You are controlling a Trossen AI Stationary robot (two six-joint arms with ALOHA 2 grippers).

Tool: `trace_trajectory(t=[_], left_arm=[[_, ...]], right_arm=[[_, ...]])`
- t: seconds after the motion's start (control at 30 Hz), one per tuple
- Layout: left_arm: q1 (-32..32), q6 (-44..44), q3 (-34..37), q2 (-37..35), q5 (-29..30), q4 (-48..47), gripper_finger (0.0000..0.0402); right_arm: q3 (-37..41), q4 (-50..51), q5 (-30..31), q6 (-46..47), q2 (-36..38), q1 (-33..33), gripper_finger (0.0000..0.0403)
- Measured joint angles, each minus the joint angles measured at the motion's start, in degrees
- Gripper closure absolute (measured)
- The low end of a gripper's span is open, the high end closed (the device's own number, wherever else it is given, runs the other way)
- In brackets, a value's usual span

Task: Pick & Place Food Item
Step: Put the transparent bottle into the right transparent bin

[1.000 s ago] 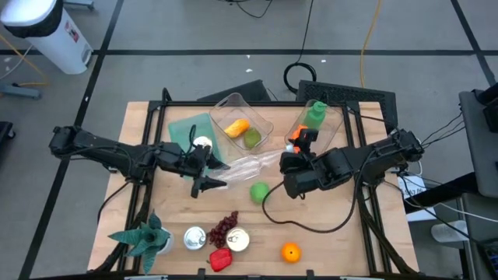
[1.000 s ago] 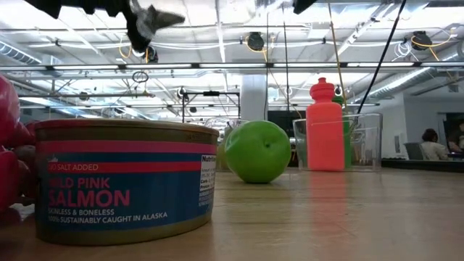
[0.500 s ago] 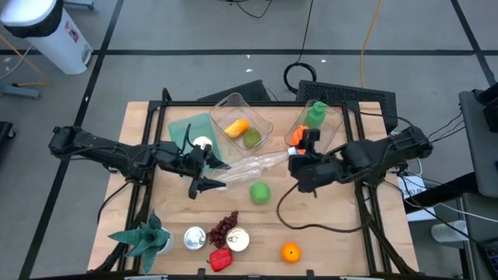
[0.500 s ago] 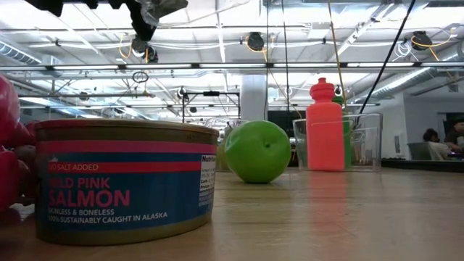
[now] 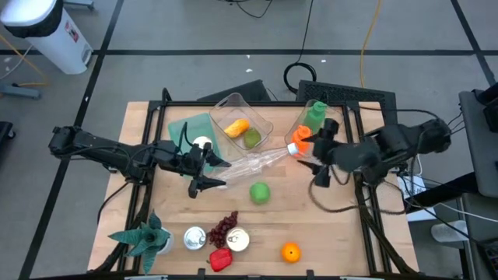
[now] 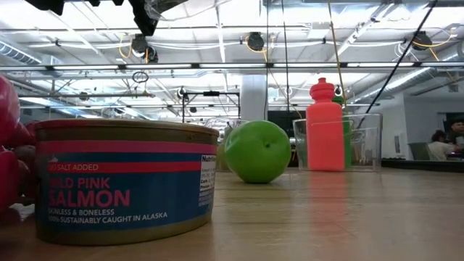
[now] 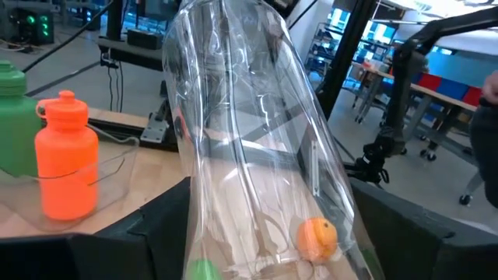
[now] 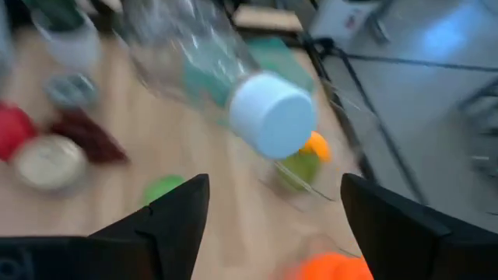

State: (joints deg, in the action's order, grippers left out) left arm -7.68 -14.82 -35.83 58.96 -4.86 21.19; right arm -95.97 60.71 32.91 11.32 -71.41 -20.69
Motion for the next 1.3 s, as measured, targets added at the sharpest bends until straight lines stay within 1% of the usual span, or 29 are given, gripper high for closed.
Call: trace_trajectory(t=[0.13,0.2,0.3,0.43,0.53,0.63,0.83,0.9,1.3], left_arm=[[0.00,0.22,0.00,0.00,0.02,0.05,0.0108],[0.00,0.88,0.00,0.00,0.30,0.09,0.0108],[0.10,1.22,-0.02,0.00,0.42,0.11,0.0108],[0.57,1.21,-0.02,-0.02,0.42,0.11,0.0108],[0.55,1.21,-0.02,-0.02,0.42,0.11,0.0108],[0.43,1.19,-0.04,-0.02,0.29,-0.11,0.0108],[0.44,0.82,-0.07,-0.04,-0.95,-2.23,0.0108],[0.42,0.82,-0.07,-0.04,-1.22,-3.43,0.0108],[0.55,0.58,-0.07,-0.04,-0.10,-5.04,0.0108]], right_arm=[[8.63,-13.60,-2.42,3.60,8.37,1.34,0.0125],[13.83,-20.58,-5.98,6.79,12.07,3.35,0.0130],[21.42,-29.90,-15.32,9.88,15.37,8.08,0.0139],[29.21,-38.33,-25.93,12.69,16.64,15.00,0.0146],[32.89,-44.92,-34.49,13.86,16.80,20.25,0.0145],[34.74,-49.51,-42.76,15.05,16.72,23.96,0.0138],[34.89,-50.11,-52.56,17.42,16.73,28.71,0.0132],[34.91,-49.76,-54.07,17.84,16.72,29.47,0.0136],[34.89,-46.73,-54.43,15.86,15.13,30.42,0.0151]])
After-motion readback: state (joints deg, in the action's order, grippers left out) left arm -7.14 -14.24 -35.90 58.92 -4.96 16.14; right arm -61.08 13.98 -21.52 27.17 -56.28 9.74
